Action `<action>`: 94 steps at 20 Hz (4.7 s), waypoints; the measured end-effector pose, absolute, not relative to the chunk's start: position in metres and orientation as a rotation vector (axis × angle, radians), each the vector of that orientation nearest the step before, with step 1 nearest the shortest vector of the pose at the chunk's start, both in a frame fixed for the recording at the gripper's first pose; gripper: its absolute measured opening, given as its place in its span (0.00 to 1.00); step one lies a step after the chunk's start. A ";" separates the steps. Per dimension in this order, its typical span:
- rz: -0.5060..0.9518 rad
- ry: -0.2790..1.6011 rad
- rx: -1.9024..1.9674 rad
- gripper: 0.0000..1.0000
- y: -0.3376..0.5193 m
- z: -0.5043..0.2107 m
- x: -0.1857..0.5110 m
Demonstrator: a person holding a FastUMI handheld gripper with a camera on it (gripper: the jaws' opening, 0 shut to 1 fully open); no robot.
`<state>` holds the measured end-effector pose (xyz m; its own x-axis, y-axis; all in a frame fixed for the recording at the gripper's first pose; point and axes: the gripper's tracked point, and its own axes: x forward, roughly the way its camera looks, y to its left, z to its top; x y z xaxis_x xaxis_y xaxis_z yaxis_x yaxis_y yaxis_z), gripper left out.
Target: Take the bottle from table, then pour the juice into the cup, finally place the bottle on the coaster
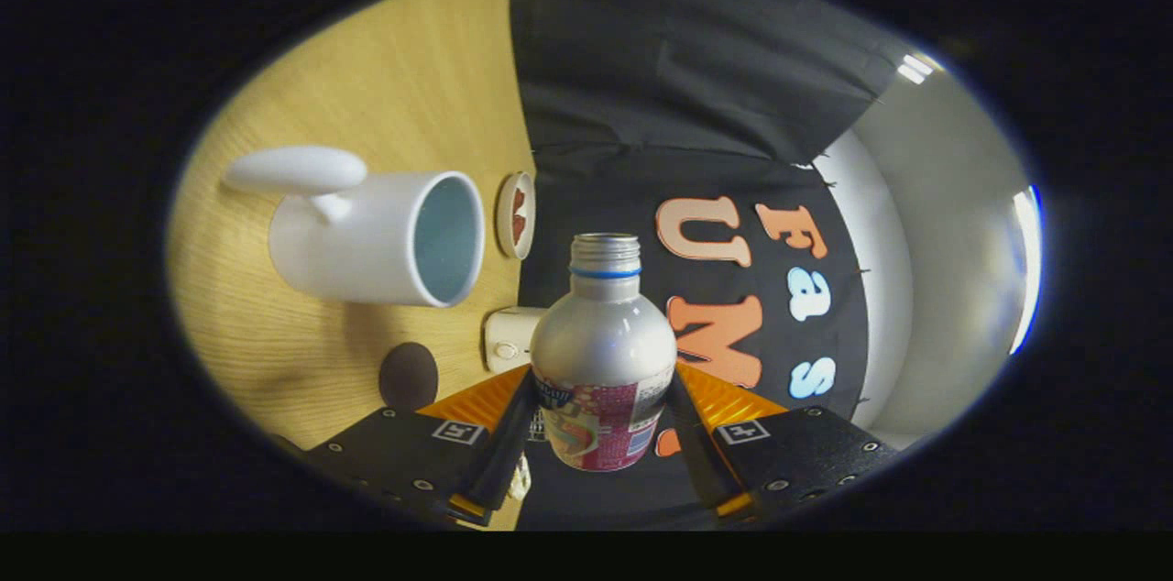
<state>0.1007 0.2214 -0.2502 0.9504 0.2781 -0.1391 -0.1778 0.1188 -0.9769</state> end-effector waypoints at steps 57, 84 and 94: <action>0.312 0.492 0.016 0.81 0.183 -0.344 0.158; 0.195 0.169 0.028 0.98 0.089 -0.099 0.022; 0.097 0.113 0.025 0.99 0.044 -0.063 0.005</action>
